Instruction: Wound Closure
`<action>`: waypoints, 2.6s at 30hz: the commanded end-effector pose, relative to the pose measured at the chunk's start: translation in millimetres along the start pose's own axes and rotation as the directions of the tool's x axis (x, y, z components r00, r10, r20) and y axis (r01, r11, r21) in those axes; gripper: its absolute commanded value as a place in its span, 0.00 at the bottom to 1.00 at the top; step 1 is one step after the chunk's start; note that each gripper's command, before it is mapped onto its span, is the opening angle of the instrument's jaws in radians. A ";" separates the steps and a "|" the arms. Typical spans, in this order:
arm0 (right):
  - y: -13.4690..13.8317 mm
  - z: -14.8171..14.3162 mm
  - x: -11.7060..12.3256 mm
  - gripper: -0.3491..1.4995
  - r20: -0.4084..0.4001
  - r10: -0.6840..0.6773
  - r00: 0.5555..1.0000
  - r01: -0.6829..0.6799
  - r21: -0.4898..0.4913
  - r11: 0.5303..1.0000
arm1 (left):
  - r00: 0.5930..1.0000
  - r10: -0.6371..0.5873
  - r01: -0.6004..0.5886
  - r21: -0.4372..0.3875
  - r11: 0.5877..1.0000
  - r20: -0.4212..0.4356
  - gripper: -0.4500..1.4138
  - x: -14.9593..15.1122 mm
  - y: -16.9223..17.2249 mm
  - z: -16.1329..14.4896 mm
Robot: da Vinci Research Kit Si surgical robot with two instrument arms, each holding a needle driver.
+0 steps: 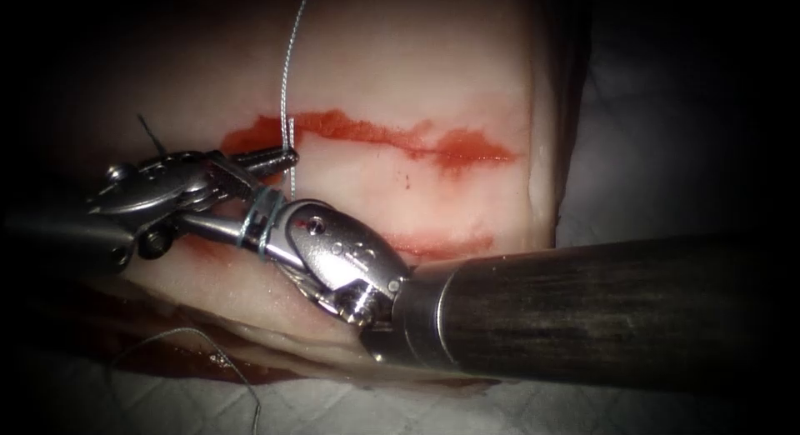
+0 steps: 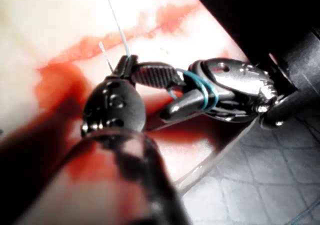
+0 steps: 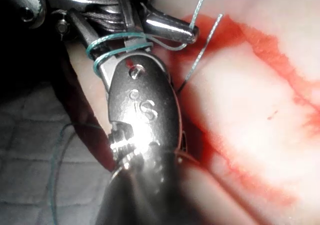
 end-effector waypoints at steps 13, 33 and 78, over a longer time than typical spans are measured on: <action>-0.2 1.0 0.8 0.68 0.004 -0.001 1.000 0.000 0.278 0.961 | 0.997 -0.003 0.012 -0.112 0.994 0.079 0.00 2.0 -1.2 -2.6; -0.7 -1.0 0.1 0.51 -0.153 0.157 0.976 -0.026 0.631 0.776 | 0.990 0.114 -0.102 -0.139 0.985 0.084 0.00 3.3 -3.9 -4.0; -1.5 -2.6 2.2 0.48 0.243 0.444 0.862 -0.432 0.811 0.394 | 0.995 0.025 0.000 -0.243 0.970 0.101 0.00 4.6 -2.6 -3.4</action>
